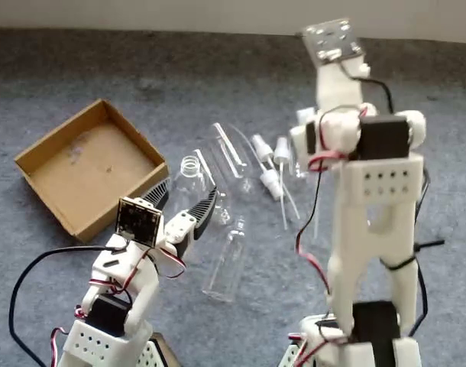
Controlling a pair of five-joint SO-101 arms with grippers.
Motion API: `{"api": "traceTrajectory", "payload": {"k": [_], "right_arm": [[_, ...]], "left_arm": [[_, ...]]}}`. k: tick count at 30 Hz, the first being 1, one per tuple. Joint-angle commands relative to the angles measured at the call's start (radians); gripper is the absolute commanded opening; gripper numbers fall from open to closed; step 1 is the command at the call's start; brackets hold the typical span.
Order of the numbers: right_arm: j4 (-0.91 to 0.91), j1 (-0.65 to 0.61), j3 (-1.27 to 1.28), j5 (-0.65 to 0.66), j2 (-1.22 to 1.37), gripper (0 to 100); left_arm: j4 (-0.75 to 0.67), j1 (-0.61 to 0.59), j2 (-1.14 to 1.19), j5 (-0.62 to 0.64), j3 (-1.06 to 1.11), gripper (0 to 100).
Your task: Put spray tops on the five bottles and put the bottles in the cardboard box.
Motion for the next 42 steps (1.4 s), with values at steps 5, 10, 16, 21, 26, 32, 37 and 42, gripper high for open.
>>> {"api": "traceTrajectory", "payload": {"k": [5, 10, 16, 21, 26, 32, 37, 42], "right_arm": [[-0.260, -0.094, 0.239, -0.011, -0.300, 1.0], [-0.354, -0.094, 0.378, -0.011, -0.473, 1.0], [-0.440, -0.094, 0.450, -0.011, -0.682, 1.0], [-0.430, -0.094, 0.452, -0.060, -0.768, 1.0], [-0.430, -0.099, 0.453, -0.265, -0.803, 1.0], [-0.433, -0.114, 0.545, -0.328, -0.808, 1.0], [-0.441, -0.186, 0.651, -0.327, -0.808, 1.0], [-0.441, -0.237, 0.659, -0.327, -0.808, 1.0]], "left_arm": [[-0.141, 0.122, -0.012, -0.005, 0.019, 9], [-0.080, 0.312, -0.010, -0.006, 0.019, 9], [0.040, 0.403, -0.010, -0.006, 0.019, 9], [0.097, 0.478, -0.010, -0.006, 0.019, 9], [0.097, 0.518, -0.010, -0.006, 0.019, 9], [0.092, 0.518, -0.010, -0.006, 0.019, 9], [0.091, 0.518, -0.010, -0.006, 0.019, 9], [0.089, 0.516, -0.010, -0.006, 0.019, 9]]}}
